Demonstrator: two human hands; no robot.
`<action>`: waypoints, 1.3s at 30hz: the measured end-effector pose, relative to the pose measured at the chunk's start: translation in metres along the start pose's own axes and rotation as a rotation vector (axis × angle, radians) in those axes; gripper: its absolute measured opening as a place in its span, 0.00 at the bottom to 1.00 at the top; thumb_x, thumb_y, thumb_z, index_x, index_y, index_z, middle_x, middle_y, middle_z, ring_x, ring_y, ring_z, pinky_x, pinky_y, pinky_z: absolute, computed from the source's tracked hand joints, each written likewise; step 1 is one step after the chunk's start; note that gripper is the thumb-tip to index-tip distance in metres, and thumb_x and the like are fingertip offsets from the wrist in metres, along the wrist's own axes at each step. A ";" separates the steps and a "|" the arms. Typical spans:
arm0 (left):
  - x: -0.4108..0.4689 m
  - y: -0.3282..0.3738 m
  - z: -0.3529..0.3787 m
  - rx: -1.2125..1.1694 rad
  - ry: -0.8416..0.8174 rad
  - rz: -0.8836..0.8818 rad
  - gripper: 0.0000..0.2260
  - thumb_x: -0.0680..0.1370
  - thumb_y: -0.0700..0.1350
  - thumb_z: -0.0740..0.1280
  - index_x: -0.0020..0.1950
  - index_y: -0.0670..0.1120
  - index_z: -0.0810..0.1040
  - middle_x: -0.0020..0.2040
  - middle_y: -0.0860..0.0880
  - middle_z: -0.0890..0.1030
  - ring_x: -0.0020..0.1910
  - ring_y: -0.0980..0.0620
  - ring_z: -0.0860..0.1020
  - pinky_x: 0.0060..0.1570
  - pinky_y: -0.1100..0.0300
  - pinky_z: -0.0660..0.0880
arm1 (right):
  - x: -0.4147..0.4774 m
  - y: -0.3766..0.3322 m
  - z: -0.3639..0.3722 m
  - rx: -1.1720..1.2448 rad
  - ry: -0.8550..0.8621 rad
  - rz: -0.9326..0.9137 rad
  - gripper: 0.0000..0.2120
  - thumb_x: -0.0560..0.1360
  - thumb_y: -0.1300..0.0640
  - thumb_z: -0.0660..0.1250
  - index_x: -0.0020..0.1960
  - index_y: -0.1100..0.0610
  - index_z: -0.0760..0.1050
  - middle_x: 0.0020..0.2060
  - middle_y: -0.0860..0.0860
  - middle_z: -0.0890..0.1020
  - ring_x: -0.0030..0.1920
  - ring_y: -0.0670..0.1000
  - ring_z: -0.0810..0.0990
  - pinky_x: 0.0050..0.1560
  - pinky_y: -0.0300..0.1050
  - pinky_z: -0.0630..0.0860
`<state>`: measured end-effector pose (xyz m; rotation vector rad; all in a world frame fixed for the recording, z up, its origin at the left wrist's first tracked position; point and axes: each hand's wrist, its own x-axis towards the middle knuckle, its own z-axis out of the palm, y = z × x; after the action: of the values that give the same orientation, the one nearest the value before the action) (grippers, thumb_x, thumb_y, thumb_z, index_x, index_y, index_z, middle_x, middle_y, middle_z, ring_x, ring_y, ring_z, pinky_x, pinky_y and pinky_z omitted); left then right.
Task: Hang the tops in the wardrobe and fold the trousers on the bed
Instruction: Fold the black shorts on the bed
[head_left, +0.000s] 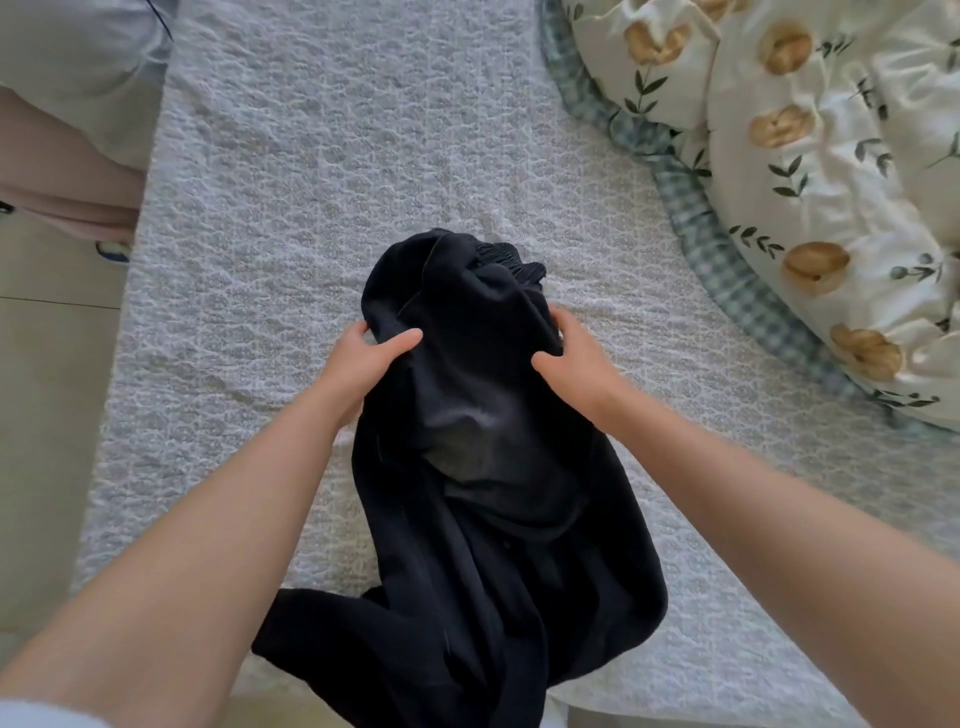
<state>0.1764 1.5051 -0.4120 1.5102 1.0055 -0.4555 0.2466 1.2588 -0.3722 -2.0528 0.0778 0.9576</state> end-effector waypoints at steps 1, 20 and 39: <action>-0.002 0.005 0.002 0.005 -0.035 0.028 0.27 0.69 0.57 0.77 0.64 0.51 0.76 0.58 0.51 0.83 0.55 0.51 0.82 0.60 0.50 0.78 | -0.006 0.000 0.001 -0.014 0.006 -0.035 0.26 0.77 0.63 0.59 0.74 0.48 0.62 0.59 0.46 0.75 0.57 0.50 0.76 0.51 0.42 0.71; -0.168 0.062 0.085 -0.077 -0.119 0.083 0.31 0.59 0.45 0.70 0.64 0.50 0.74 0.51 0.45 0.82 0.47 0.45 0.81 0.41 0.52 0.79 | -0.193 0.009 -0.041 -0.207 -0.010 -0.439 0.09 0.80 0.54 0.60 0.59 0.53 0.75 0.39 0.46 0.76 0.38 0.43 0.74 0.42 0.38 0.71; -0.414 0.087 0.246 -0.075 -0.211 0.319 0.20 0.69 0.35 0.62 0.58 0.50 0.78 0.47 0.48 0.80 0.41 0.50 0.80 0.38 0.58 0.77 | -0.348 0.160 -0.242 -0.472 -0.122 -0.405 0.34 0.76 0.68 0.62 0.75 0.49 0.52 0.53 0.49 0.80 0.54 0.50 0.78 0.57 0.47 0.75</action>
<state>0.0819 1.1440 -0.0953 1.4871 0.5978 -0.3367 0.0864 0.8872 -0.1679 -2.2970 -0.6621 0.8951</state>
